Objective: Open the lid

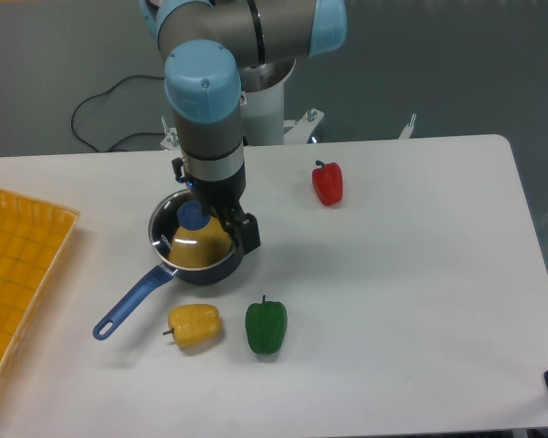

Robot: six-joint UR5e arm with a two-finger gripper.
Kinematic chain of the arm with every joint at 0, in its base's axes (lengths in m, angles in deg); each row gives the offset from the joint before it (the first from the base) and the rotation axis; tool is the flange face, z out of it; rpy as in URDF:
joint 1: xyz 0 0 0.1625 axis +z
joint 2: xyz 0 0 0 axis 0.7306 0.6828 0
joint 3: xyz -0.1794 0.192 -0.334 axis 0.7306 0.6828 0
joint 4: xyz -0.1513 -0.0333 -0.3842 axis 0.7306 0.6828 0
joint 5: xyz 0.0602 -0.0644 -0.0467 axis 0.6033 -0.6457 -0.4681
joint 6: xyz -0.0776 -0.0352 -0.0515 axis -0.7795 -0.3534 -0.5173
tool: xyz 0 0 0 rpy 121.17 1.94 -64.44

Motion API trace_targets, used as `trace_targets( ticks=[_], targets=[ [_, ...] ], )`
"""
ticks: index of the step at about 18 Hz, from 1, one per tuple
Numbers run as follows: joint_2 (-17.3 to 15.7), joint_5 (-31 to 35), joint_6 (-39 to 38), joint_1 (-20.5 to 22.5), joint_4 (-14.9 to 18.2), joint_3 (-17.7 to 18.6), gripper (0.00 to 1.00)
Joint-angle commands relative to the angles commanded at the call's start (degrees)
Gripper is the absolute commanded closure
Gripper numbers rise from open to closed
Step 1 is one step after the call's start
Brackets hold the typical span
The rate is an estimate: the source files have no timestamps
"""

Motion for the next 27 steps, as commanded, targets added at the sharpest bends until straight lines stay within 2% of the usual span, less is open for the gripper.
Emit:
trace_targets(
  ticks=[6, 15, 19, 22, 24, 27],
  targets=[
    [-0.52, -0.79, 0.09, 1.31, -0.26, -0.26, 0.00],
    [-0.09, -1.67, 0.17, 11.42, -0.44, 1.23, 0.00],
    [-0.79, -2.11, -0.26, 11.52, -0.35, 3.51, 0.00],
    [-0.53, -2.11, 0.35, 12.39, -0.44, 3.08, 0.00],
    [-0.26, -2.20, 3.41, 15.28, -0.53, 2.81, 0.00],
    [-0.18, -2.02, 11.93, 19.59, -0.09, 2.81, 0.00]
  ],
)
